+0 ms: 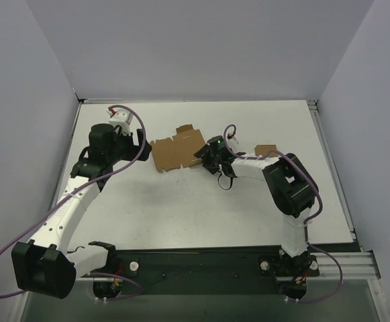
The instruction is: Fold the paper box
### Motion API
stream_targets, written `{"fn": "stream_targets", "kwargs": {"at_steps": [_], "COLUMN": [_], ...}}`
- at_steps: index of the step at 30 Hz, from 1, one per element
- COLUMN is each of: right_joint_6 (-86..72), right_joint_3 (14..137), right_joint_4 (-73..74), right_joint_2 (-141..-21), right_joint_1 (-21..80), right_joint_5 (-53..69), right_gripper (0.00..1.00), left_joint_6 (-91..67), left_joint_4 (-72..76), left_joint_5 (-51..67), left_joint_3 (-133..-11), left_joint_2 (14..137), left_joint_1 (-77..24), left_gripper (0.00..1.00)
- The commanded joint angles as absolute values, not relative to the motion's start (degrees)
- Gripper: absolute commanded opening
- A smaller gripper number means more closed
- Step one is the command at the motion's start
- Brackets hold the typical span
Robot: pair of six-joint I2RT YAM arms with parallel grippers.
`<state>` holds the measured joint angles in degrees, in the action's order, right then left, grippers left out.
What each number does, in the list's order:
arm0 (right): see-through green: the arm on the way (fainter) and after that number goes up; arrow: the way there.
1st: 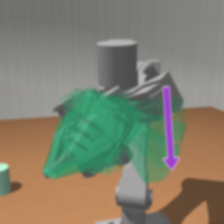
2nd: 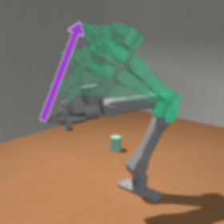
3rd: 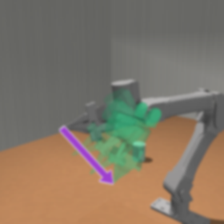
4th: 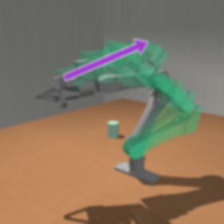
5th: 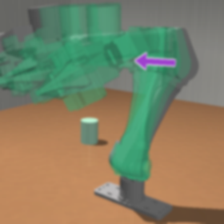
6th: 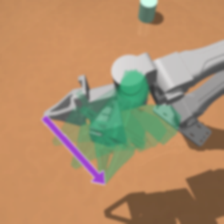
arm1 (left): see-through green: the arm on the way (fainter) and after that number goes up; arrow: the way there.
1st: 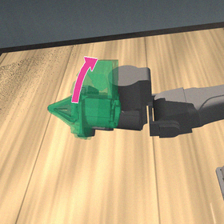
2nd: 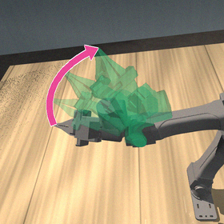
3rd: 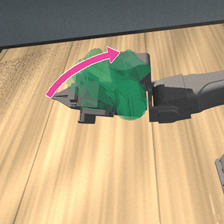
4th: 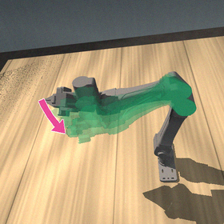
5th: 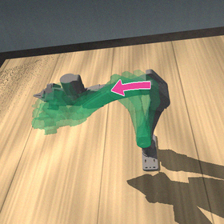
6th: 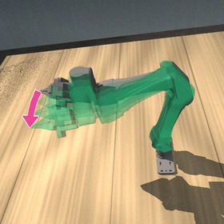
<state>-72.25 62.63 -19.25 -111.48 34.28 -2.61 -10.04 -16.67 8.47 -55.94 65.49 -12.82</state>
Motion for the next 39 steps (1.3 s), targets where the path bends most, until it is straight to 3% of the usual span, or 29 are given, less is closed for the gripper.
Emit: {"fn": "stream_targets", "kwargs": {"at_steps": [1, 6, 9, 10, 11, 19, 28, 39], "right_joint_6": [-73.8, -73.8, -73.6, -73.6, -73.6, -65.1, -51.0, -36.4], "right_joint_3": [64.4, 63.4, 61.9, 60.5, 59.7, 53.0, 47.0, 47.5], "right_joint_4": [-18.9, -21.7, -25.1, -26.1, -27.1, -30.4, -26.7, -11.3], "right_joint_2": [-114.1, -114.3, -113.8, -113.5, -112.6, -101.3, -83.7, -70.6], "right_joint_1": [34.9, 34.5, 33.7, 33.5, 33.1, 30.4, 27.5, 26.9], "right_joint_5": [-3.4, -1.6, -0.4, 1.6, 1.9, 8.4, 25.7, 31.7], "right_gripper": [0.52, 0.3, 0.12, 0.02, 0.0, 0.0, 0.0, 0.0], "left_joint_6": [-8.9, -8.6, -8.2, -7.8, -7.6, -6.9, -8.9, -11.5], "left_joint_4": [-16.0, -16.0, -15.6, -15.6, -15.6, -13.2, -11.2, -6.8], "left_joint_5": [9.8, 10.0, 10.8, 11.0, 11.2, 14.5, 21.3, 27.7], "left_joint_3": [-57.0, -57.0, -57.0, -56.9, -57.0, -55.8, -55.8, -54.3], "left_joint_2": [65.5, 65.9, 66.0, 66.1, 66.1, 64.6, 64.6, 63.2], "left_joint_1": [-13.1, -13.1, -13.1, -13.0, -13.0, -13.0, -12.3, -5.6], "left_gripper": [0.9, 0.9, 0.9, 0.9, 0.9, 0.9, 0.94, 0.95]}}
